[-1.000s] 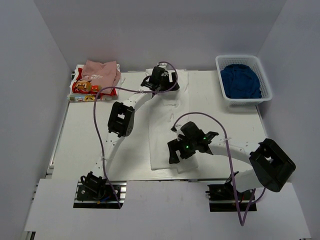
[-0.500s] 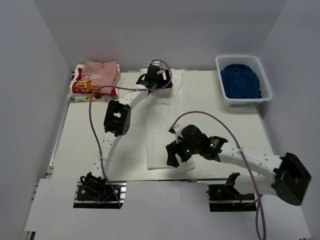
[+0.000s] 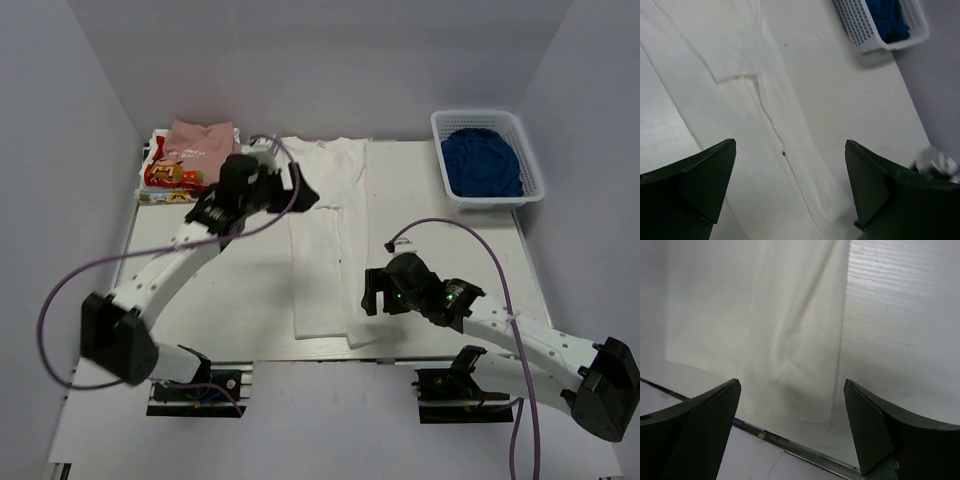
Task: Fold and stack the t-shirts
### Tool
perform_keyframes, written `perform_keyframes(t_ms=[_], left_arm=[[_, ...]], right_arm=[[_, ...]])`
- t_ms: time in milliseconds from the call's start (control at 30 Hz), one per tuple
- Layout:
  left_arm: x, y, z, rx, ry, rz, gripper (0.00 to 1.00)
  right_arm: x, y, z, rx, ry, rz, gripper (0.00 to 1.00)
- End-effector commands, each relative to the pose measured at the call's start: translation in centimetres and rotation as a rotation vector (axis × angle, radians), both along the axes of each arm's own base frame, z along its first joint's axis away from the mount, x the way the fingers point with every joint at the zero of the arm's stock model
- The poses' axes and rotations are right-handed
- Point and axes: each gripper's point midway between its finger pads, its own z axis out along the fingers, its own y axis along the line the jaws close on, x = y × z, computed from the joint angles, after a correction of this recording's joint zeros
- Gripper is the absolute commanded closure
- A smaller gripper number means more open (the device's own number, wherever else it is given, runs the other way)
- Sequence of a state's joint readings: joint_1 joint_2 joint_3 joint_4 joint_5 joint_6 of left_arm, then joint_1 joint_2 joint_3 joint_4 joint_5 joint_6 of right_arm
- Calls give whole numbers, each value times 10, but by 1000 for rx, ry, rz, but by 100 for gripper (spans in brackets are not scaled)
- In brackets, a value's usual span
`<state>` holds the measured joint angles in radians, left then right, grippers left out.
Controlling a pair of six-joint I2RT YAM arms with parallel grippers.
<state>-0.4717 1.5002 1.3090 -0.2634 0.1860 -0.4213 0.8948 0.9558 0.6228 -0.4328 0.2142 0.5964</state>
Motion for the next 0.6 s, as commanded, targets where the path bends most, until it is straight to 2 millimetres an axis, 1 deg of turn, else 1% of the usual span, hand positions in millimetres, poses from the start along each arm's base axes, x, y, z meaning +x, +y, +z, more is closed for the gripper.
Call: perform_keyframes(t_ms=[0,33,67,100,133,167,200,233,267,300,333,367,400,433,467,500,567], left_arm=[[-69,17,-79,-23,230,1,0],[-98,23,-98,-22,274,-19,0],[-115,23,-107,-33,324,-38,0],[-132,29,-128,-11,384,-45,0],[-150,31,-137,-4,432,-59,0],[-163,28,-144,-14,471,-79,0],[-173,31,-157,-5,519,-76,0],[-189,35,-173,12,569,-75,0],[-201,33,-180,15,603,-100,1],[-213,37,-192,30,649,-94,1],[-220,36,-197,30,673,-104,3],[-230,33,-200,34,691,-136,3],[-237,34,-203,41,715,-135,4],[-244,33,-208,45,743,-147,6],[-250,34,-210,59,758,-155,7],[-260,37,-220,83,790,-151,10],[-265,43,-231,117,807,-134,14]], right_arm=[[-13,-23,-28,-70,113,-62,10],[-15,-24,-32,-75,129,-55,10],[-14,-28,-36,-79,142,-70,10],[-19,-27,-47,-86,175,-50,10],[-19,-29,-51,-94,183,-52,10],[-20,-33,-58,-108,204,-49,15],[-17,-29,-59,-97,198,-49,21],[-18,-26,-62,-88,213,-38,29],[-17,-25,-66,-95,222,-25,30],[-18,-25,-69,-98,233,-19,32],[-15,-16,-66,-58,233,-2,33],[-18,-14,-72,-67,255,14,35],[-19,-14,-73,-67,266,16,39],[-29,-7,-76,-43,319,55,47],[-32,-7,-77,-42,336,58,47],[-35,-7,-79,-35,357,52,47],[-45,-7,-84,-18,396,55,47]])
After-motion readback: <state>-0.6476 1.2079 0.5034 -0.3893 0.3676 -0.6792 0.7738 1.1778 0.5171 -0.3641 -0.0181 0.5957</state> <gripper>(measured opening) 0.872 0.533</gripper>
